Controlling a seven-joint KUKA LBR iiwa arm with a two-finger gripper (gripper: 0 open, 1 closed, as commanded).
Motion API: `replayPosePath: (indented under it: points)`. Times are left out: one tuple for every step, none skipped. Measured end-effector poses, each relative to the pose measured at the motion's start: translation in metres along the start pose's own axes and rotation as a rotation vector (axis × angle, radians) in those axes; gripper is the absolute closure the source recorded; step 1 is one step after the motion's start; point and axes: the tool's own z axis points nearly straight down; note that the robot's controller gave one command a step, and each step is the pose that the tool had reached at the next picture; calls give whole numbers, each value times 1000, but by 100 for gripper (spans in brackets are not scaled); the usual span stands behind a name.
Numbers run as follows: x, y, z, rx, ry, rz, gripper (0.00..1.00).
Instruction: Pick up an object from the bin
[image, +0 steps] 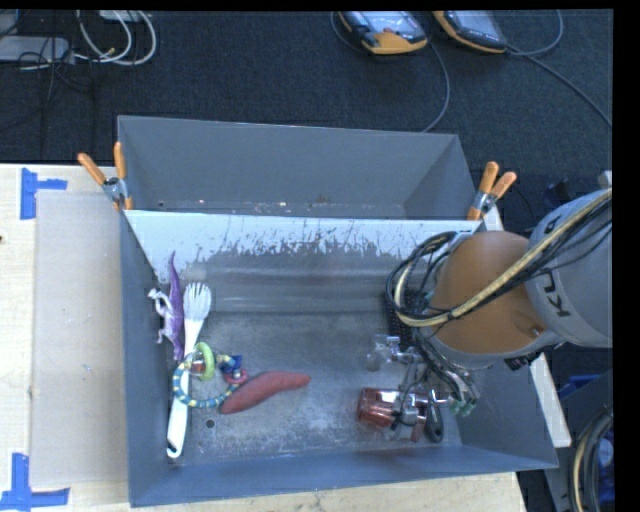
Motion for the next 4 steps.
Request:
replayPosePath:
  points:
    - [19, -23, 30, 0, -3, -49, 100]
    - [19, -23, 30, 0, -3, -50, 100]
    - [19, -23, 30, 0, -3, -50, 100]
    - [21, -23, -22, -1, 5, -49, 100]
